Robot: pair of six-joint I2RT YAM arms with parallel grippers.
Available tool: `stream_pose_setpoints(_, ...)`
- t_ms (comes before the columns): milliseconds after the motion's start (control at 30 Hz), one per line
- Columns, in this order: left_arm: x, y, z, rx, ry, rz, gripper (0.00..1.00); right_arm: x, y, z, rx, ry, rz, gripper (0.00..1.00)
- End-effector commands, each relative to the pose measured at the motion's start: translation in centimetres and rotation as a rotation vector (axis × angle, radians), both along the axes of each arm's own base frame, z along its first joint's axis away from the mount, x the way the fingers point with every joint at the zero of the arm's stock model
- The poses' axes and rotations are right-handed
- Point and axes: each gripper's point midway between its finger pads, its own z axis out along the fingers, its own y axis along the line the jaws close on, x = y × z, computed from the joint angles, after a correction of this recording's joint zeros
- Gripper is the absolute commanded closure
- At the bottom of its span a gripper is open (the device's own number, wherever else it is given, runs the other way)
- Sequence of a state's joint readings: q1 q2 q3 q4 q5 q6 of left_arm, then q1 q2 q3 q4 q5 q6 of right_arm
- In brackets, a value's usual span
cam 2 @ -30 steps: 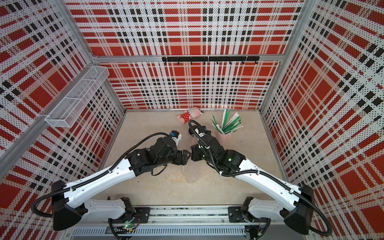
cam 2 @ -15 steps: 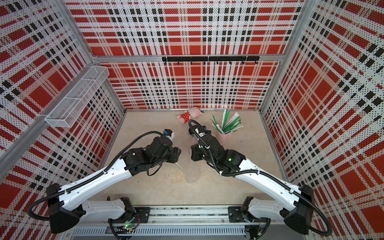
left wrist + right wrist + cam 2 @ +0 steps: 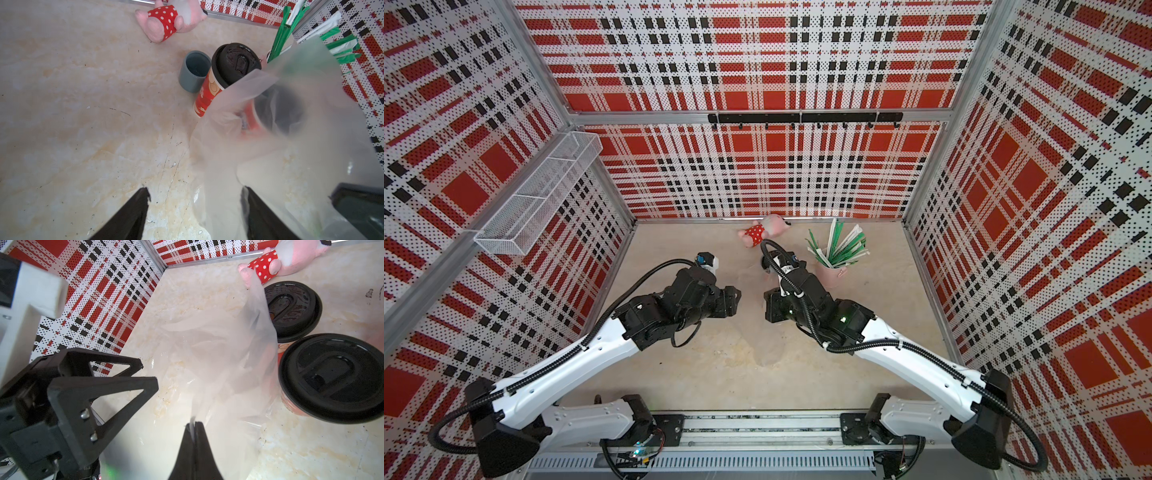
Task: Pack milk tea into plastic carrier bags
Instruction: Adjust the plastic carrier bag at the center of the board.
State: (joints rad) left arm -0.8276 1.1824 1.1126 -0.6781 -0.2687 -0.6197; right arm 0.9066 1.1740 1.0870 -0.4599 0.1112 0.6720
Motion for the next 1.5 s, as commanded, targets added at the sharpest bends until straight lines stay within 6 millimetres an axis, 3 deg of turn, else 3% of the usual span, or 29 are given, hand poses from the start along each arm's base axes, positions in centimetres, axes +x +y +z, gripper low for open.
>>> stream_pose_setpoints(0, 0.2, -1.0, -0.3, 0.005, 0.0, -0.027, 0.27, 0.1, -0.3, 0.2, 0.018, -0.012, -0.011, 1.0)
stream_pose_setpoints(100, 0.2, -0.9, -0.9, 0.02, 0.007, -0.019, 0.3, 0.1, -0.2, 0.3, 0.018, -0.011, -0.008, 1.0)
stream_pose_setpoints(300, 0.4, 0.4, -0.4, -0.006, -0.006, 0.026, 0.55, 0.1, -0.6, -0.1, -0.006, -0.008, -0.018, 1.0)
stream_pose_setpoints(467, 0.0, 0.8, 0.0, -0.047, -0.019, 0.036, 0.69, 0.1, -1.0, -0.4, -0.01, -0.003, -0.029, 1.0)
stream_pose_setpoints(567, -0.1, 1.3, -0.7, -0.046, -0.014, 0.048, 0.69, 0.1, -0.7, -0.6, -0.017, 0.003, -0.02, 1.0)
stream_pose_setpoints(600, -0.2, 1.5, -1.0, -0.043, -0.009, 0.051, 0.64, 0.1, -0.7, -0.6, -0.017, 0.008, -0.018, 1.0)
stream_pose_setpoints(667, -0.3, 1.5, -1.4, -0.03, 0.001, 0.048, 0.42, 0.0, -0.6, -0.6, -0.012, 0.011, -0.011, 1.0)
stream_pose_setpoints(767, -0.2, 1.4, -1.6, -0.024, 0.001, 0.044, 0.34, -0.1, -0.6, -0.5, -0.002, 0.009, -0.012, 1.0)
stream_pose_setpoints(900, 0.2, 0.7, -1.4, -0.024, -0.003, 0.03, 0.35, -0.1, -0.3, -0.5, 0.0, 0.011, 0.0, 1.0)
stream_pose_setpoints(933, 0.3, 0.6, -1.5, -0.023, -0.002, 0.027, 0.36, -0.1, -0.3, -0.4, -0.002, 0.01, -0.001, 1.0)
stream_pose_setpoints(1067, 0.6, 0.2, -1.6, -0.028, 0.001, 0.025, 0.58, -0.1, -0.3, -0.1, -0.001, 0.005, 0.004, 1.0)
stream_pose_setpoints(1233, 0.5, 0.0, 0.4, -0.134, -0.041, 0.023, 0.79, -0.3, -0.4, -0.3, -0.018, 0.012, 0.011, 1.0)
stream_pose_setpoints(1367, 0.4, -0.6, 0.8, -0.197, -0.048, 0.004, 0.85, -0.5, -1.1, -0.3, -0.055, 0.012, 0.007, 0.87)
stream_pose_setpoints(1433, 0.4, -0.5, 0.8, -0.201, -0.052, 0.009, 0.87, -0.6, -1.5, 0.1, -0.065, 0.004, 0.009, 0.7)
stream_pose_setpoints(1467, 0.5, -0.4, 0.8, -0.204, -0.052, 0.011, 0.89, -0.8, -1.6, 0.3, -0.071, -0.003, 0.014, 0.67)
